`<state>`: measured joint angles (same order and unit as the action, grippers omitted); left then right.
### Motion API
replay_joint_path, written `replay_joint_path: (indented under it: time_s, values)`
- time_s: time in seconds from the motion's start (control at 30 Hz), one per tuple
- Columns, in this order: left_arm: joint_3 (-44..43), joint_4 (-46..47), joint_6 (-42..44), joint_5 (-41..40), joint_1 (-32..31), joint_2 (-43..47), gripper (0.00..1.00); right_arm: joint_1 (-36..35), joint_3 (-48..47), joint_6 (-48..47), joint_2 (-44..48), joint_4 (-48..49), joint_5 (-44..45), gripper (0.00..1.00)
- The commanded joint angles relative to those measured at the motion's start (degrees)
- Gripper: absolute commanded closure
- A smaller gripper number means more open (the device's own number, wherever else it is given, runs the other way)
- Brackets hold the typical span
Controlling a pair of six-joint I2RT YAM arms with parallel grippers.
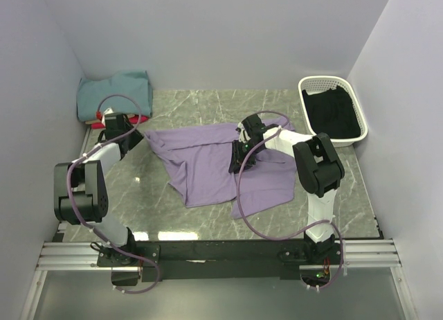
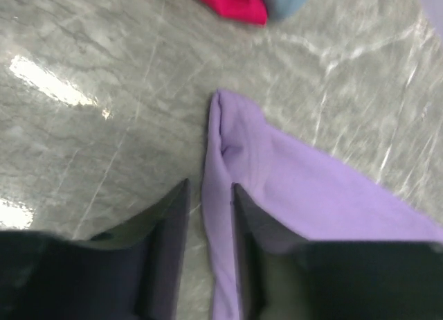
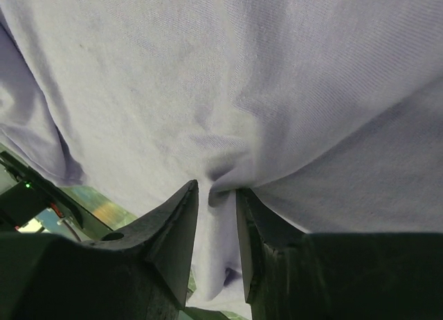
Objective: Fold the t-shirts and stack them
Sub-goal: Fold the tshirt
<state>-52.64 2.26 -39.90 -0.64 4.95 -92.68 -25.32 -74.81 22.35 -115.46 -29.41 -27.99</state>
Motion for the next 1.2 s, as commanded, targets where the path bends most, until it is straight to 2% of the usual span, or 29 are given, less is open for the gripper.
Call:
replay_joint_path:
  time_s: [0.0, 0.03, 0.13, 0.47, 0.67, 0.77, 0.9, 0.97, 1.0, 1.17]
  values:
    - [2.6, 2.4, -0.6, 4.5, -0.1, 2.5, 0.47, 0.8, 4.5, -3.9, -5.7, 0.6, 16.7, 0.62]
    - [3.2, 2.7, -0.9, 5.0, -0.1, 2.6, 0.41, 0.9, 4.5, -3.9, -5.8, 0.5, 16.5, 0.62]
    - [4.7, 4.6, -2.1, 7.2, -0.1, 2.2, 0.30, 0.8, 4.5, -4.1, -5.7, 0.6, 16.4, 0.62]
    - [9.5, 13.6, -6.9, 12.0, -0.1, -2.5, 0.35, 0.9, 4.7, -4.2, -5.6, 0.7, 16.3, 0.62]
    - [11.1, 17.9, -9.6, 12.9, -0.4, -4.4, 0.47, 0.8, 4.8, -4.2, -5.6, 0.7, 16.4, 0.62]
    - [11.5, 18.7, -10.1, 12.6, -0.5, -4.8, 0.60, 0.8, 4.6, -4.2, -5.7, 0.7, 16.4, 0.62]
    - [11.2, 18.4, -10.3, 11.9, -0.5, -5.0, 0.89, 0.9, 4.5, -4.2, -5.7, 0.6, 16.5, 0.62]
    - [10.3, 17.6, -9.6, 11.5, -0.5, -5.1, 0.92, 0.8, 4.7, -3.9, -5.7, 0.6, 16.8, 0.62]
    - [9.8, 16.4, -9.2, 11.4, -0.6, -5.1, 0.99, 0.9, 4.8, -3.8, -5.7, 0.4, 17.0, 0.62]
    - [5.3, 11.0, -4.5, 9.6, -0.4, -4.4, 0.99, 0.9, 5.0, -3.0, -6.1, 0.0, 18.5, 0.62]
